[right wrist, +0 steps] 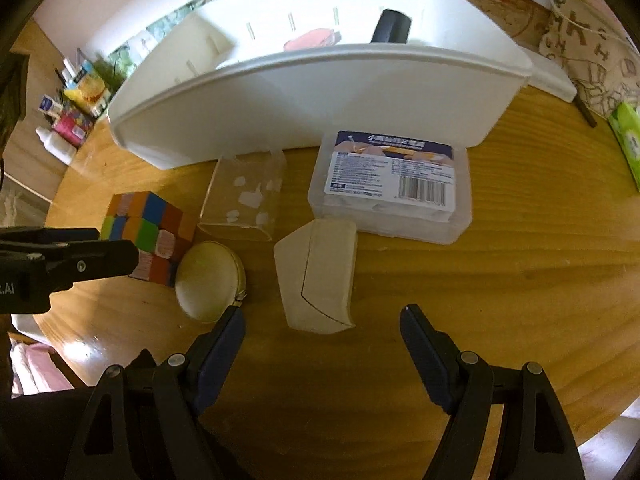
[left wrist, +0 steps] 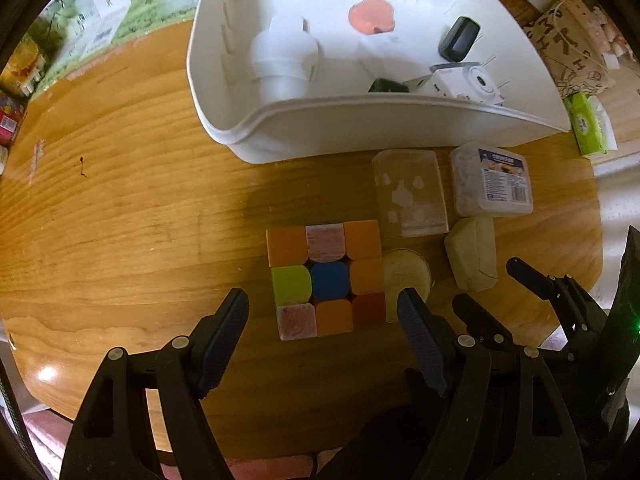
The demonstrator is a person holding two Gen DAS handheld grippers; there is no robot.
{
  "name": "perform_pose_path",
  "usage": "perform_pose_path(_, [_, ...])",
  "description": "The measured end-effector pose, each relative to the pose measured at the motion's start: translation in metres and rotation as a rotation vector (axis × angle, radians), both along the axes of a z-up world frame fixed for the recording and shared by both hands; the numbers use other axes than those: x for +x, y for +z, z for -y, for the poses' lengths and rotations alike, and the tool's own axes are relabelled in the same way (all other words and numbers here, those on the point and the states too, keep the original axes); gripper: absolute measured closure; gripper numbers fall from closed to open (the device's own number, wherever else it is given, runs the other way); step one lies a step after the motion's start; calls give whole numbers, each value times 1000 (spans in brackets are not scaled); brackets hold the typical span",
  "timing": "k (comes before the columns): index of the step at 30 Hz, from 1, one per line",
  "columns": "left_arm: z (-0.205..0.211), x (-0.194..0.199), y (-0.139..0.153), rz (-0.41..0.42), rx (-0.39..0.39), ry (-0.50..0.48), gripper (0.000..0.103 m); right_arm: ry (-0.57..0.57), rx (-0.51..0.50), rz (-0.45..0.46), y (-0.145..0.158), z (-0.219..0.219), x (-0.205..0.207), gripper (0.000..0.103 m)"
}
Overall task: Organize rigid objects
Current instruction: 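Grasp the Rubik's cube with the left tool while the right tool grasps the beige wedge piece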
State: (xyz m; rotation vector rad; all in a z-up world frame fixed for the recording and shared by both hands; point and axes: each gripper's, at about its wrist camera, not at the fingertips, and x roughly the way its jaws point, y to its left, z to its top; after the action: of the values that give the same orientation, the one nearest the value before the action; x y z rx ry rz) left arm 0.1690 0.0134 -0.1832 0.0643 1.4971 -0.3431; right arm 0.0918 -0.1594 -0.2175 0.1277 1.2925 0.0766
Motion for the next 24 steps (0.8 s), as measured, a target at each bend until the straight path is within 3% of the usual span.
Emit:
perform_pose_path(7, [1,12,-13,-65,9,23,23,26,-17,-35,-8,-1,10,23])
perform_pose_path(16, [0,26,-27,-110,8,34,24,51,-39,-61,-14,0,25,31])
perform_pose_path(20, [1,37,-34,-132,2,36,24,63,-59,-58,-13,0,31,36])
perform_pose_path(24, [0,40,-39,-150,-11,37,26,72,-76,-49,-11,-11,40,47])
